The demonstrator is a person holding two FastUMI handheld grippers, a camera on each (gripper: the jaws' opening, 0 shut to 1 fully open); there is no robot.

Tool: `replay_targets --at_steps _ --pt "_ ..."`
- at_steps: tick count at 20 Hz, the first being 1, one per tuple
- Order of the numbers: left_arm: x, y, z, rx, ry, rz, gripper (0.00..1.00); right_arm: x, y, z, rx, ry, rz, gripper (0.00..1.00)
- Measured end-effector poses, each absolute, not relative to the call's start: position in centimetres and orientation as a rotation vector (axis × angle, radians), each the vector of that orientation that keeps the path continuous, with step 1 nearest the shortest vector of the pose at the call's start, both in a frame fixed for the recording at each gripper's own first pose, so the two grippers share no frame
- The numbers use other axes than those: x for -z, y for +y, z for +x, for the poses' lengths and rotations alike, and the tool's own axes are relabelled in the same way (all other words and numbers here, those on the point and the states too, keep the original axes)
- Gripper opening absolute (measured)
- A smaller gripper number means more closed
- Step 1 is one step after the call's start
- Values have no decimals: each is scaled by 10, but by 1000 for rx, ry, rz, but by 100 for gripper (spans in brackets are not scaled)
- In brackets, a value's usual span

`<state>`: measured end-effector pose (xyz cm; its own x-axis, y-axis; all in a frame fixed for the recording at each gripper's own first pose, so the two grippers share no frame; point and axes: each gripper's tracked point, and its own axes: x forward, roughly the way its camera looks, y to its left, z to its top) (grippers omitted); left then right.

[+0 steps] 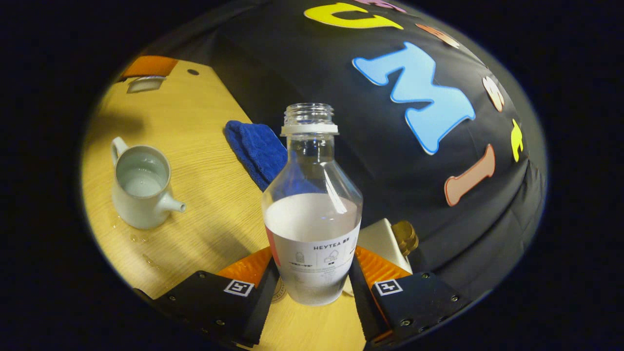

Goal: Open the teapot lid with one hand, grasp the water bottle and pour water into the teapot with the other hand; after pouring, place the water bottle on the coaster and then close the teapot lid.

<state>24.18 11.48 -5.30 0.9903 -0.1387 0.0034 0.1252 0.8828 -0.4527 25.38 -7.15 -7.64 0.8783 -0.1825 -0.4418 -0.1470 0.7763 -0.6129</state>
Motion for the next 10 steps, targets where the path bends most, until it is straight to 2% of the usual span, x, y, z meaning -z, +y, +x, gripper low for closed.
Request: replay_targets --at_steps 10 --pt "52 115 242 139 24 -467 17 94 -64 263 11 465 -102 75"
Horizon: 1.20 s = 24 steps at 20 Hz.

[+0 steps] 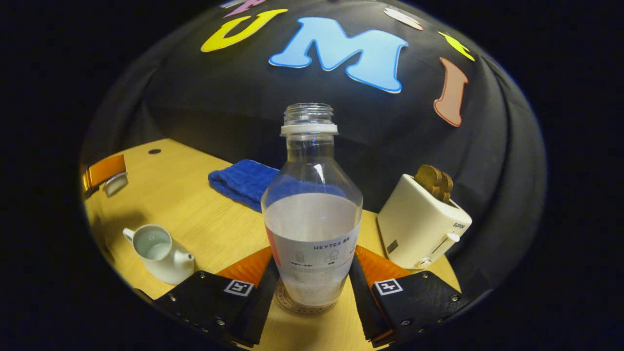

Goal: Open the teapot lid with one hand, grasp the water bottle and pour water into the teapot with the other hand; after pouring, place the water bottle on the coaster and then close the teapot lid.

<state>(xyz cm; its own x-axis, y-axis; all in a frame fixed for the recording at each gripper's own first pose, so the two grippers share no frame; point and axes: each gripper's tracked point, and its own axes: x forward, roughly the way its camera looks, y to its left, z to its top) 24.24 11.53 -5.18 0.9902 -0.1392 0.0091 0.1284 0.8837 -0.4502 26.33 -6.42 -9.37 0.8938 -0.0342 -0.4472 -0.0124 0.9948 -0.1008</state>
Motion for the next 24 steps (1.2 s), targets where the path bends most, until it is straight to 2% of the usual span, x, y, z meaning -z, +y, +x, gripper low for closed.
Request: replay_targets --at_steps 5,6,8,10,11,12,14,16,17,18,21,23,24 --pt "50 117 242 140 20 -465 17 111 -69 262 37 435 56 75" --pt "51 115 242 142 23 -465 13 115 -67 262 31 438 90 75" --pt "53 113 243 146 30 -464 17 122 -67 257 44 447 121 75" --pt "53 111 243 148 32 -461 13 122 -66 257 48 440 143 75" --pt "52 112 243 146 32 -460 17 122 -67 258 51 442 150 75" --pt "53 113 244 146 32 -459 13 122 -68 258 59 442 150 75" --pt "54 114 244 143 33 -457 17 123 -71 261 65 438 146 75" --pt "54 113 243 145 34 -456 13 123 -70 262 62 429 141 75" --pt "54 113 244 145 34 -455 17 122 -69 262 61 426 131 75" --pt "54 112 244 147 35 -454 13 122 -70 261 61 426 122 76" --pt "55 111 245 147 37 -450 13 124 -67 260 62 427 101 78" --pt "55 111 245 146 38 -448 17 123 -67 260 63 423 103 79" --pt "55 112 244 146 37 -449 17 126 -65 257 66 421 105 82"
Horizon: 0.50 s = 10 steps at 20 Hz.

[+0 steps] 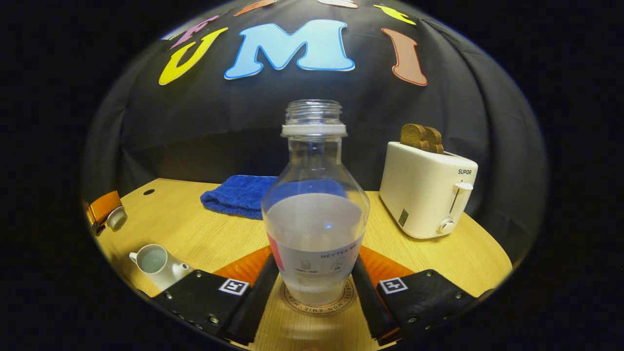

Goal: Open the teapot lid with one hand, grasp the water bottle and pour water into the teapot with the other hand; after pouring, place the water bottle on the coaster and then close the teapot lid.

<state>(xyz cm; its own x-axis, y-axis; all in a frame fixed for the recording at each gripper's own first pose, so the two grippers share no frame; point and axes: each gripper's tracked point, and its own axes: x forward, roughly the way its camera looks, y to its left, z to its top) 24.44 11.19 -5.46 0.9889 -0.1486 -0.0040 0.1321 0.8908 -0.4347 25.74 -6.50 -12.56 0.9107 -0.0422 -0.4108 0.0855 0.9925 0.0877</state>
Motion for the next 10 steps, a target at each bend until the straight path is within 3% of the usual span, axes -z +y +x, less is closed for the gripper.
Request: replay_targets --at_steps 1,10 --pt "54 113 244 145 37 -448 17 122 -66 257 73 418 104 100" --pt "48 107 240 159 28 -448 17 103 -65 211 108 336 97 98"
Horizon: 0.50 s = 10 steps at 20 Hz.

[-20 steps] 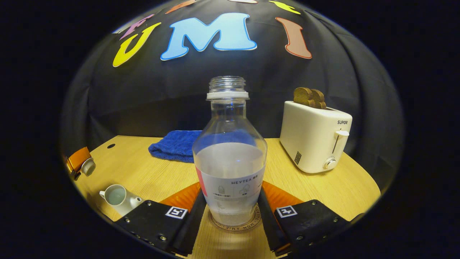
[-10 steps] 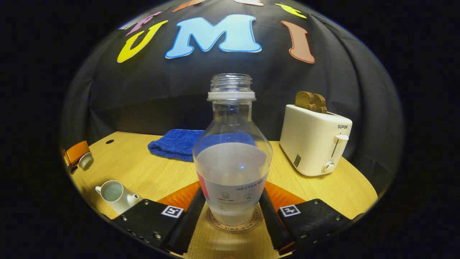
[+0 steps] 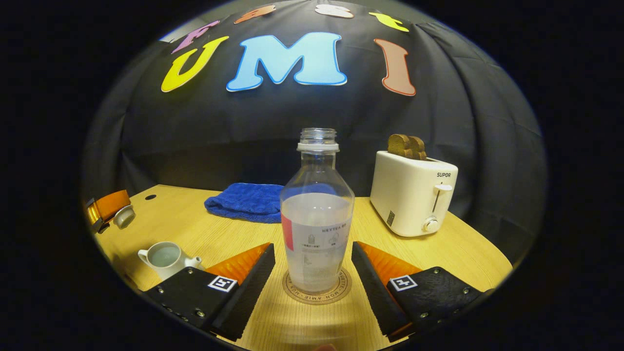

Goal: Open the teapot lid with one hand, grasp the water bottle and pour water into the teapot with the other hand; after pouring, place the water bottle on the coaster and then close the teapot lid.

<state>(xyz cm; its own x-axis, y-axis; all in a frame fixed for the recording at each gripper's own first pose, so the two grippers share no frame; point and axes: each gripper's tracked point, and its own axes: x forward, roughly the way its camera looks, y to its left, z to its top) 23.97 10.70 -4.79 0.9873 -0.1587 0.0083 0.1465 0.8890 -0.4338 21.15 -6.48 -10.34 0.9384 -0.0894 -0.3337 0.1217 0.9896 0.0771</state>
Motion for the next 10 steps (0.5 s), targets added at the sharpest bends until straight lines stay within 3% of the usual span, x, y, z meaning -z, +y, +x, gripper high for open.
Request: replay_targets --at_steps 8,9,10 --pt "53 79 237 208 60 -373 17 80 -57 132 125 237 102 98" --pt "48 75 236 218 58 -368 10 76 -55 125 118 223 102 98" --pt "45 71 235 225 53 -358 13 72 -55 118 114 208 97 98"
